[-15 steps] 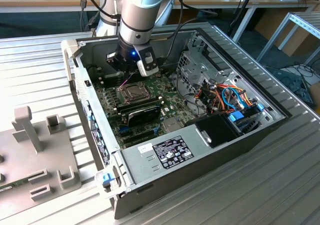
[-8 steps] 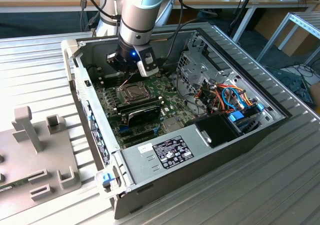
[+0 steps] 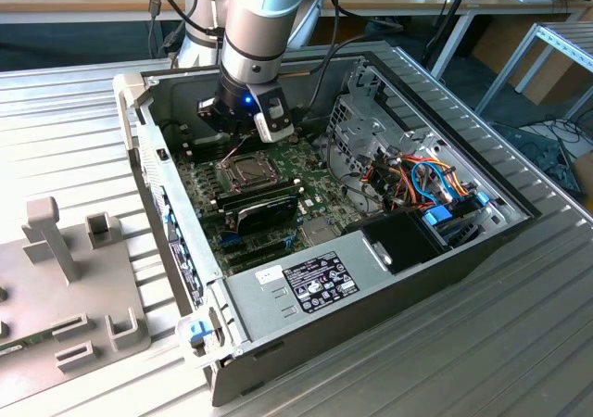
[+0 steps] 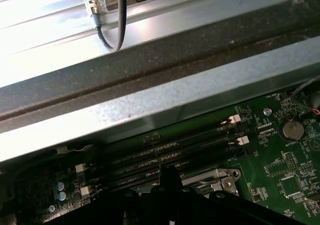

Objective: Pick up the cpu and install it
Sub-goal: 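Install the first cpu locking lever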

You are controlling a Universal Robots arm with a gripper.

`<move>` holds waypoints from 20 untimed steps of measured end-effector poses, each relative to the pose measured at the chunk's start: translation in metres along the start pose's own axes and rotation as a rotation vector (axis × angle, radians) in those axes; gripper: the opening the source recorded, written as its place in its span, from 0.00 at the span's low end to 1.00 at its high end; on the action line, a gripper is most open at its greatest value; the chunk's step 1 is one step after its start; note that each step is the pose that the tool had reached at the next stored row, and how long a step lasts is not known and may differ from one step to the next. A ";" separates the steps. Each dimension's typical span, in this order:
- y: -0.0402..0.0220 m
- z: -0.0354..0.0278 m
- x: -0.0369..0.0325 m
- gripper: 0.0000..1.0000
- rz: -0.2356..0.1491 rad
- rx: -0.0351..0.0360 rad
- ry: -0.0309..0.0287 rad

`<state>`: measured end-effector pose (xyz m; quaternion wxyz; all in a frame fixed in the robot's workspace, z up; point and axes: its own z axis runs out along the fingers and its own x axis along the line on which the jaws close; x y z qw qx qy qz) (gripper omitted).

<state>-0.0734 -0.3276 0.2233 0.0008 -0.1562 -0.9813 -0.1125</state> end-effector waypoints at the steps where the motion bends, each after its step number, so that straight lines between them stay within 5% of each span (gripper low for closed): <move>1: 0.0000 0.0000 -0.0001 0.11 0.000 0.0000 0.0000; 20: 0.0008 0.0035 -0.0048 0.11 0.000 0.0001 -0.0001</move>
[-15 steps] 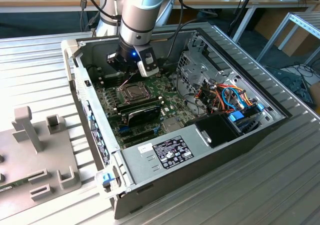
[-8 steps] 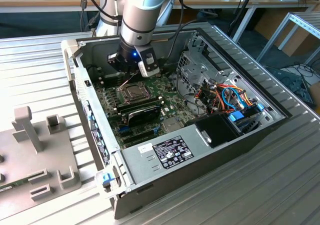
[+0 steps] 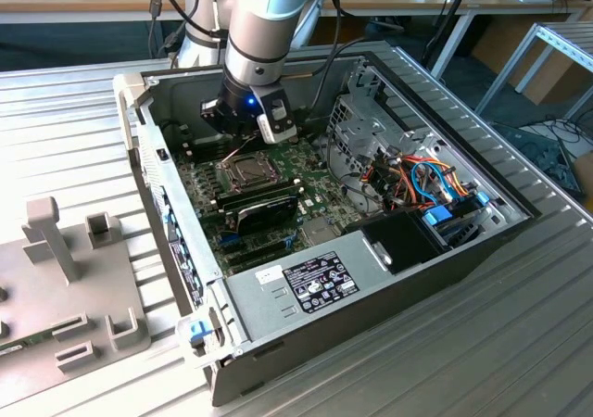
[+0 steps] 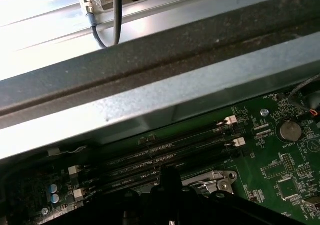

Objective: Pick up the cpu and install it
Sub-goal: 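Install the first cpu locking lever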

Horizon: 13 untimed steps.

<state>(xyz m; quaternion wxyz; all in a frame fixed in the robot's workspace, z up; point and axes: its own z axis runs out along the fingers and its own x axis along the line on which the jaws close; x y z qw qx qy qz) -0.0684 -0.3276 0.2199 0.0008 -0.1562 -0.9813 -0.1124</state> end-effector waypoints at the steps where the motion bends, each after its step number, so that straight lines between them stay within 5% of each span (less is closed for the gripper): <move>1: 0.0000 0.0003 -0.0002 0.11 0.000 -0.0002 0.0000; 13: 0.0007 0.0016 -0.0032 0.11 0.000 0.0002 0.0001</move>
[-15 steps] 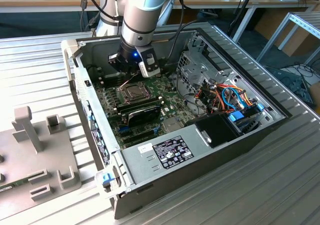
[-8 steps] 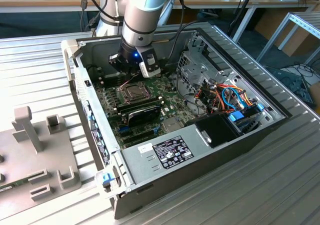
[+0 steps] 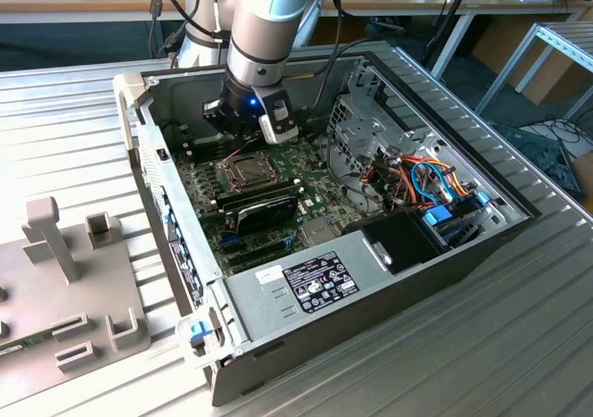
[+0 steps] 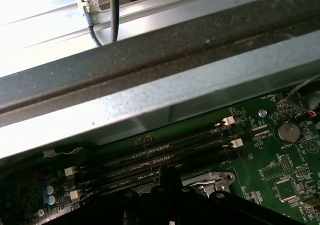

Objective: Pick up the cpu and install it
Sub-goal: 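Install the first cpu locking lever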

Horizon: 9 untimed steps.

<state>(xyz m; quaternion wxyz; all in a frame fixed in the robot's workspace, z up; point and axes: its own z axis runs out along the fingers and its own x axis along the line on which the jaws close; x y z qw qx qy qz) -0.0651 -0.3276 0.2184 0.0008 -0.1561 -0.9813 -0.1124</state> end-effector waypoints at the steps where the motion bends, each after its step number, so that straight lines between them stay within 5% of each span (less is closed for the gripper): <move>1: 0.0001 0.0002 -0.0004 0.11 0.000 0.0002 -0.0001; 9: 0.0002 0.0006 -0.0011 0.11 0.000 0.0019 -0.0006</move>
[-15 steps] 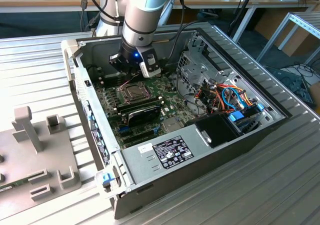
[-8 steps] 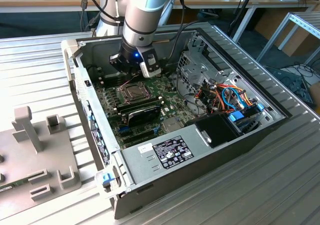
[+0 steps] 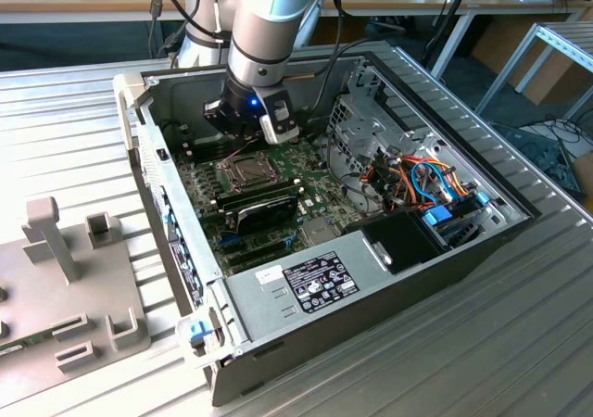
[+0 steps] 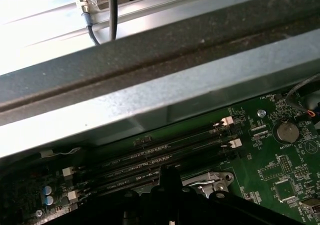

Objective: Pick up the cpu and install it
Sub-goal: 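Install the first cpu locking lever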

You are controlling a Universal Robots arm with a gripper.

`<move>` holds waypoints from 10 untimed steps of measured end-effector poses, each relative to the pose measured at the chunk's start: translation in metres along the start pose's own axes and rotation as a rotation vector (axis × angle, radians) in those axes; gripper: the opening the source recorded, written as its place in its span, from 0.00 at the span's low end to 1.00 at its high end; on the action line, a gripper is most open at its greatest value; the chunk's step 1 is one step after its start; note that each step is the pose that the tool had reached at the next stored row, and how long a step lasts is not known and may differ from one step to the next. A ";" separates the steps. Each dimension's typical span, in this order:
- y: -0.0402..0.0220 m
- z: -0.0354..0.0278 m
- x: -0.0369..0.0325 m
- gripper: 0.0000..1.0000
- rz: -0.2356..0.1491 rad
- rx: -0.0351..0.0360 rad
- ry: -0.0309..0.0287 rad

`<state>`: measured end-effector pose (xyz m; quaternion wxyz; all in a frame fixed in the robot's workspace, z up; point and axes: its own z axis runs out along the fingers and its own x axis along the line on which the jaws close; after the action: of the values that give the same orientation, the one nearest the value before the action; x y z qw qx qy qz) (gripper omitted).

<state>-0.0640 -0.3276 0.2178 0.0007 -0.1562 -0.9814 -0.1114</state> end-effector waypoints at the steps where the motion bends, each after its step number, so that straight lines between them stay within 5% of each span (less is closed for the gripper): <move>1: 0.0000 0.0001 -0.0001 0.11 0.000 0.0004 -0.0001; 10: 0.0002 0.0006 -0.0012 0.11 0.000 0.0023 -0.0007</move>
<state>-0.0628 -0.3276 0.2172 0.0005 -0.1562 -0.9816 -0.1102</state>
